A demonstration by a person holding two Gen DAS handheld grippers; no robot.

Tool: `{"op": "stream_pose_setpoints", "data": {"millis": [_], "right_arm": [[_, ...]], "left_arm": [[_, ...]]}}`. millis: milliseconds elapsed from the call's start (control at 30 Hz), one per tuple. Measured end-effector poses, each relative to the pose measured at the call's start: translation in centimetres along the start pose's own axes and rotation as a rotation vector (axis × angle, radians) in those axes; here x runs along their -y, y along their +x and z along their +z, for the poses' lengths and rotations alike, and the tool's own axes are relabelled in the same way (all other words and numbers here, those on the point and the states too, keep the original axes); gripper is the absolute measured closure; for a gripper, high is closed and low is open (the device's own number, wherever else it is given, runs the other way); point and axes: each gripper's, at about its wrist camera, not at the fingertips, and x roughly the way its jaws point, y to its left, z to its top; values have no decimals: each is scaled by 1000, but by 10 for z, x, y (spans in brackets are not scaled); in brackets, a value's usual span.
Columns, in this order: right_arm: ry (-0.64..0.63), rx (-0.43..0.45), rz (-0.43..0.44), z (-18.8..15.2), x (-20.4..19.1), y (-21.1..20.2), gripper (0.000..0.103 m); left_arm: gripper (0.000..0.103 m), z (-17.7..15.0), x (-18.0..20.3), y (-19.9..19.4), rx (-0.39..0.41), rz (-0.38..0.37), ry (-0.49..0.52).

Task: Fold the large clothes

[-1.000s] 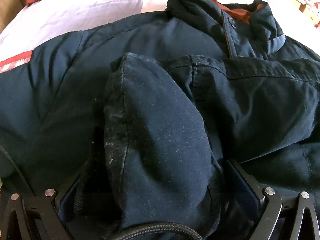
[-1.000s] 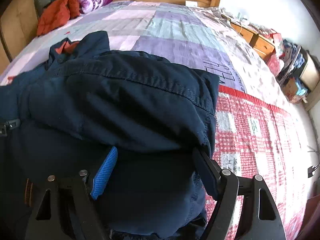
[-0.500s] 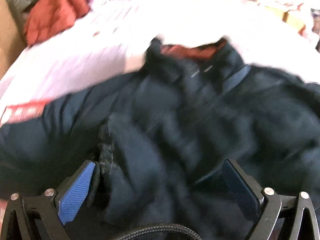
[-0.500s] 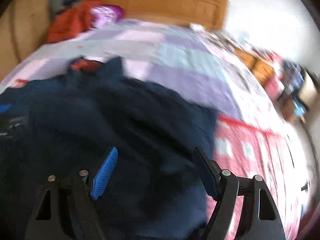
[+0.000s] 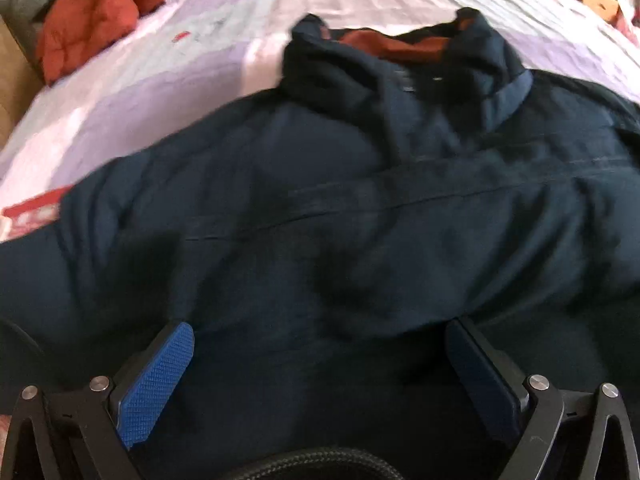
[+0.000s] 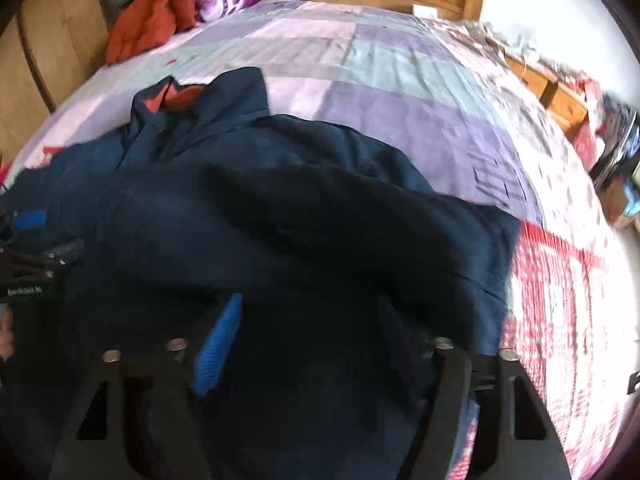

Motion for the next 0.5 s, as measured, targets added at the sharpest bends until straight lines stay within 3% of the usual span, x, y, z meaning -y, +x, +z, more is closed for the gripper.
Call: {"op": "stream_pose_setpoints", "data": {"millis": [33,133,200,267,300,367,433,500], "right_arm": [[2,4,2,-4,8,-3,40],[1,10,1,-10,10,-8,40],[-3,11,-18,-10,4,-14,38],[12,78,15,-4,5,-31,38],[37,153,6,-1,8,-48,37],[90,214,-80,6,21,-59,29],[150,196,-130,10,39,-55,29],[175,121,-160,12,50,-39,29]], "left_arm": [[0,-4,-8,2,-6,31,-5],[0,-4,-32,8,-50,-22,-114],[0,1,-31,-9,-21,-12,-141],[0,8,-23,-29,44,-40,-116],[0,15,-12,-43,86,-57,-82],[0,29,10,-58,126,-91,-33],[0,42,33,-66,148,-133,11],[0,47,54,-61,135,-139,60]]}}
